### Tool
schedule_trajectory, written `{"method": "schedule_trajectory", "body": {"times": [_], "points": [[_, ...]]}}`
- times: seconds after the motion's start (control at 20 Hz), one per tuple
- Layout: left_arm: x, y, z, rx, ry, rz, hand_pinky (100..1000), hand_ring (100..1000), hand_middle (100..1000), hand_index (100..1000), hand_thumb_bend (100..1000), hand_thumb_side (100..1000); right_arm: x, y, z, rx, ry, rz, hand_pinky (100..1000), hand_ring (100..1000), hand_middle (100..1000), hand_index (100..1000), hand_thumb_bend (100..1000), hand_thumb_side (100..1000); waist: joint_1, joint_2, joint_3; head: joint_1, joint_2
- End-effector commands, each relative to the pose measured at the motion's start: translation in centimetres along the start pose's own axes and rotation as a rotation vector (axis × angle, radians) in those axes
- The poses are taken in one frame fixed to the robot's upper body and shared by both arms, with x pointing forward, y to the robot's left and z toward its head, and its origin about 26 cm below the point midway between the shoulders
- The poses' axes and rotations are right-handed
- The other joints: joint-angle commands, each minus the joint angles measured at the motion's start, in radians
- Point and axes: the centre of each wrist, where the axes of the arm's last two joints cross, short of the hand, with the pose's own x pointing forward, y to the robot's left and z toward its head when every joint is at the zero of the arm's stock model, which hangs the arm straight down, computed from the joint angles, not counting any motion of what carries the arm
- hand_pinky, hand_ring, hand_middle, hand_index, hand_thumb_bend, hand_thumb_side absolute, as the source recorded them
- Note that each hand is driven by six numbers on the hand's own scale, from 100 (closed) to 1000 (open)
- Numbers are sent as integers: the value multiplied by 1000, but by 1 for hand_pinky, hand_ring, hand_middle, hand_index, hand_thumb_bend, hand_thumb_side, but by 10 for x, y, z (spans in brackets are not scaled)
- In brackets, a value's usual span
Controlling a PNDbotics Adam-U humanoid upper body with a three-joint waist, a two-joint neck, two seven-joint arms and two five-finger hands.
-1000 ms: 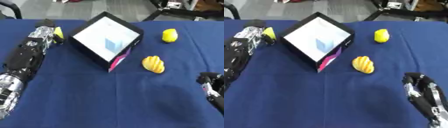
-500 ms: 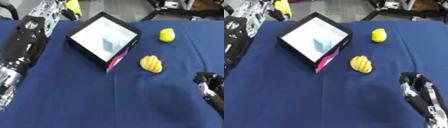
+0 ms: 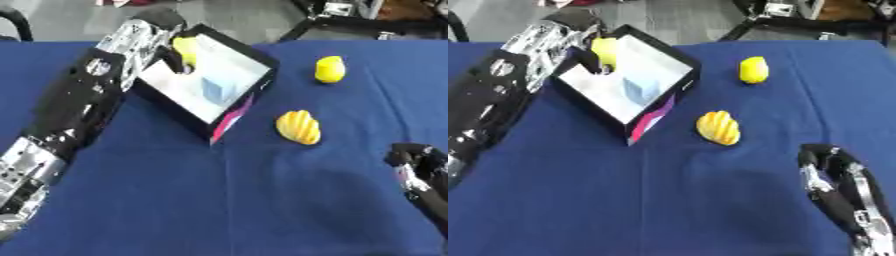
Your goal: Pick up objects on the table and place them in the box.
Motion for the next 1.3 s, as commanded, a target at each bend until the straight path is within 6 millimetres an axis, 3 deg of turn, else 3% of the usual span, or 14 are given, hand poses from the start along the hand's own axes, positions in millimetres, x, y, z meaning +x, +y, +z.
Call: {"method": "schedule_trajectory", "body": {"times": [0.05, 0.2, 0.35, 0.55, 0.7, 0.85, 1.0, 1.3], "points": [[-10, 12, 5, 30, 27, 4, 809, 725, 744, 907, 757, 529, 5, -5, -3, 1, -24, 12, 723, 644, 583, 694, 100, 472, 3, -27, 3, -5, -2], [-17, 19, 14, 86, 22, 66, 829, 747, 772, 920, 801, 573, 5, -5, -3, -3, -22, 15, 723, 644, 583, 694, 100, 470, 1, -28, 7, -8, -2], [-27, 38, 36, 209, -14, 169, 838, 733, 754, 909, 799, 606, 5, -7, -3, -9, -25, 21, 724, 644, 583, 695, 100, 469, 0, -29, 12, -10, -2], [-43, 60, 88, 466, -92, 355, 839, 689, 701, 885, 792, 623, 11, -19, -8, -12, -54, 68, 728, 645, 583, 699, 100, 449, -6, -29, 20, -20, -2], [-49, 61, 128, 633, -163, 510, 837, 669, 677, 874, 791, 616, 26, -40, -22, 3, -132, 160, 734, 648, 586, 707, 100, 451, -12, -30, 29, -33, -2], [-51, 47, 161, 762, -204, 655, 829, 645, 649, 859, 792, 616, 44, -68, -43, 27, -207, 267, 743, 656, 594, 723, 100, 443, -15, -32, 42, -45, -2], [-52, 23, 179, 838, -192, 789, 826, 631, 633, 850, 779, 636, 58, -93, -65, 53, -251, 365, 752, 669, 608, 744, 100, 430, -16, -32, 58, -60, -2], [-44, -30, 183, 880, -71, 981, 824, 620, 617, 842, 781, 642, 76, -139, -124, 78, -268, 483, 754, 702, 672, 786, 100, 417, -4, -29, 105, -114, -2]]}}
